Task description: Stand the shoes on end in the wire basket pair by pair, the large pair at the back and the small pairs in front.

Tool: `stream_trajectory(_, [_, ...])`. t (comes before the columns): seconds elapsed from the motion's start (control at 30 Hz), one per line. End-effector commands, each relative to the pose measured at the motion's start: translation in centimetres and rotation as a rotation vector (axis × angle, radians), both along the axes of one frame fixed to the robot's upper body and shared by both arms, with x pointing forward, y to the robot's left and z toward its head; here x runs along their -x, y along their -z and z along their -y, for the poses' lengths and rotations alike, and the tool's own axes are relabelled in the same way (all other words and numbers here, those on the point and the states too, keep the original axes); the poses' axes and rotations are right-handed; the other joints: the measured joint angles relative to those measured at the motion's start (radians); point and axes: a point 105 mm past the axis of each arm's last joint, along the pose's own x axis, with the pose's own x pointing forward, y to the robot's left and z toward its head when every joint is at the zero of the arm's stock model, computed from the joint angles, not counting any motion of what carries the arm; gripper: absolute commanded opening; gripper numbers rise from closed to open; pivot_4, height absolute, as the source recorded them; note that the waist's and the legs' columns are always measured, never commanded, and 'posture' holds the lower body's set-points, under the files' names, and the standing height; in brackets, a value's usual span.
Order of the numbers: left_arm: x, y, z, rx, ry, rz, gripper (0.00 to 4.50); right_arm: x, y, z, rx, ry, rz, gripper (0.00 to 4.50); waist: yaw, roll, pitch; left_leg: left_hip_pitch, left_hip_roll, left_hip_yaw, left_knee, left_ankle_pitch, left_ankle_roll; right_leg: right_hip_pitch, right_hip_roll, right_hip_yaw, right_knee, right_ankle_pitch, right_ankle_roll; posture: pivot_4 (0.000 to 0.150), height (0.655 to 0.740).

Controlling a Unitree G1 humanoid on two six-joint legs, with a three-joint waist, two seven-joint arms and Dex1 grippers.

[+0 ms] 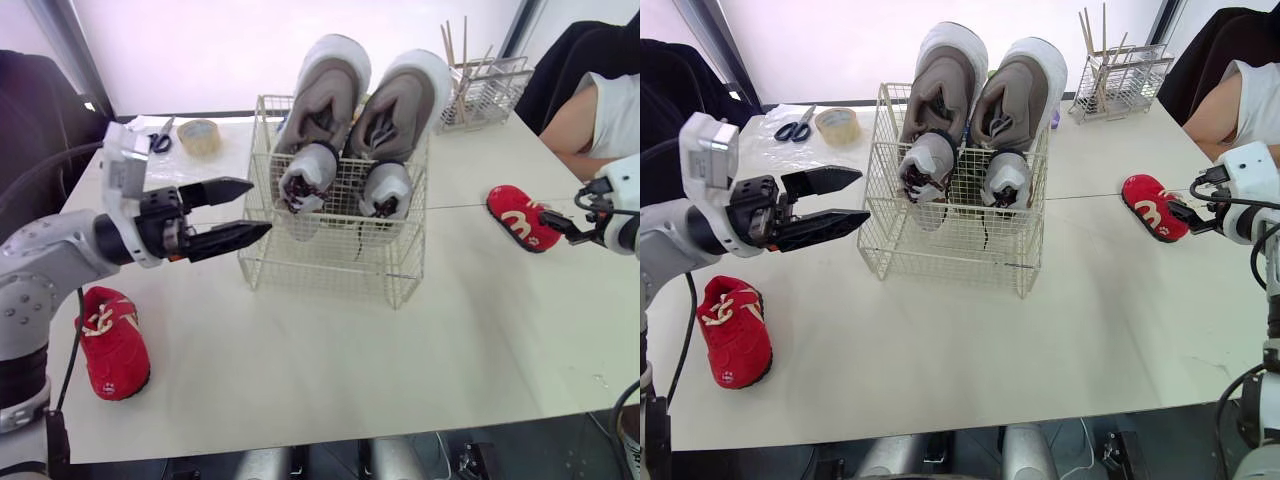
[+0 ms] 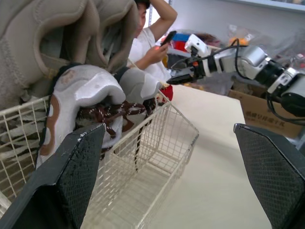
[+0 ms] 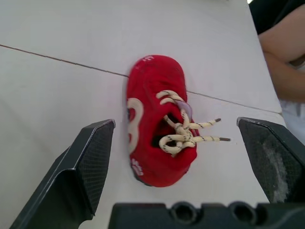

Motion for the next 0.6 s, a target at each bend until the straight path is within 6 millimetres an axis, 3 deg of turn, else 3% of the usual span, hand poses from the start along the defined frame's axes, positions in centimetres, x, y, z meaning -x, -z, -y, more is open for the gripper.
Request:
stream_trajectory(0.03, [0.8, -0.8, 0.0, -0.016, -0.023, 0.064, 4.48, -0.8, 0.5, 1.0, 0.005, 0.032, 0.019, 4.50, -0.001, 0.000, 0.000, 0.000, 0.000, 0.000, 0.000, 0.000, 0.000, 0.000, 0.000, 0.000, 0.000, 0.000, 0.000, 0.150, 0.7400])
stream_trajectory(0.43, [1.1, -1.0, -0.1, -0.030, -0.083, 0.092, 4.48, -2.7, 3.7, -0.1, -0.128, 0.024, -0.013, 4.50, -0.003, 0.000, 0.000, 0.001, 0.000, 0.000, 0.000, 0.000, 0.000, 0.001, 0.000, 0.000, 0.000, 0.000, 0.000, 0.150, 0.7400])
stream_trajectory(0.53, [0.8, -1.0, 0.0, -0.034, -0.096, 0.100, 4.50, -2.8, 4.2, -0.2, -0.131, 0.028, -0.031, 3.59, -0.006, 0.000, 0.000, 0.001, 0.000, 0.000, 0.000, 0.000, 0.000, 0.002, 0.000, 0.000, 0.000, 0.000, 0.000, 0.150, 0.7400])
stream_trajectory(0.6, [0.7, -1.1, 0.2, -0.037, -0.101, 0.105, 4.50, -2.7, 4.7, -0.2, -0.115, 0.029, -0.058, 2.61, -0.013, 0.000, 0.000, 0.001, 0.000, 0.000, 0.000, 0.000, 0.000, 0.002, 0.001, 0.000, 0.000, 0.000, 0.000, 0.150, 0.7400])
